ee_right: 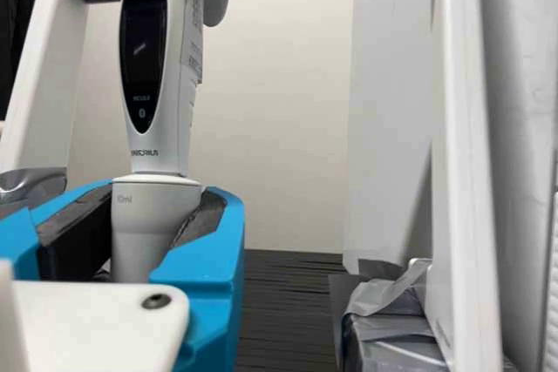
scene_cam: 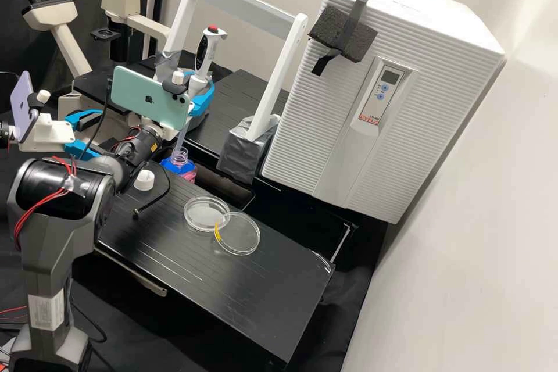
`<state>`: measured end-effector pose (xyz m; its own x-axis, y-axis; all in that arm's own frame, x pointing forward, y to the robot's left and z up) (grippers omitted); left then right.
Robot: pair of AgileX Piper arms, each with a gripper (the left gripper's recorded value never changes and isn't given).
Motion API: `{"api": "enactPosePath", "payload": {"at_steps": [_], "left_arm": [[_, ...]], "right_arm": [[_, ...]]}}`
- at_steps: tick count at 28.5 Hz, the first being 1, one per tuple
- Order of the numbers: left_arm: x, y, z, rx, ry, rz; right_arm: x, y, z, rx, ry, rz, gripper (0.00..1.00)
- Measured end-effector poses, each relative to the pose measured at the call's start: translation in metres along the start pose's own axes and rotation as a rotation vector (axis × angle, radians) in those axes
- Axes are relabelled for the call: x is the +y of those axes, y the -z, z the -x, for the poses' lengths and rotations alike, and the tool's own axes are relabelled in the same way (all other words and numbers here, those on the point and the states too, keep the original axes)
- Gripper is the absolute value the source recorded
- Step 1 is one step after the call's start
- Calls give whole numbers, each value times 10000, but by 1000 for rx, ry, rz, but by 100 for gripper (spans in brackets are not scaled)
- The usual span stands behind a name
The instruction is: Use the pipette
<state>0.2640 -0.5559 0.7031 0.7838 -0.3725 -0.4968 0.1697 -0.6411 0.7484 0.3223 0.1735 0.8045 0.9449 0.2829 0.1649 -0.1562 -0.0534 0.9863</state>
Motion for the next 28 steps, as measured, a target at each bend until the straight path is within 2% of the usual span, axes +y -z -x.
{"api": "enactPosePath", "payload": {"at_steps": [5, 9, 13, 16, 19, 21, 28], "left_arm": [[0, 0, 0, 0, 0, 0], [0, 0, 0, 0, 0, 0], [0, 0, 0, 0, 0, 2], [-3, -19, -2, -6, 1, 7], [15, -19, -14, -7, -5, 8], [21, -20, -18, -8, -7, 20], [22, -21, -19, -9, -8, 19]], "right_arm": [[-29, -45, 15, 9, -23, 13, 0], [-57, -101, 14, 0, -12, 26, 0], [-83, -149, 27, -13, -2, 25, 0], [-102, -182, 49, -24, 7, 8, 0], [-113, -198, 66, -29, 13, 4, 0], [-122, -211, 79, -33, 17, 4, 0], [-144, -229, 77, -38, 23, -7, 0]]}}
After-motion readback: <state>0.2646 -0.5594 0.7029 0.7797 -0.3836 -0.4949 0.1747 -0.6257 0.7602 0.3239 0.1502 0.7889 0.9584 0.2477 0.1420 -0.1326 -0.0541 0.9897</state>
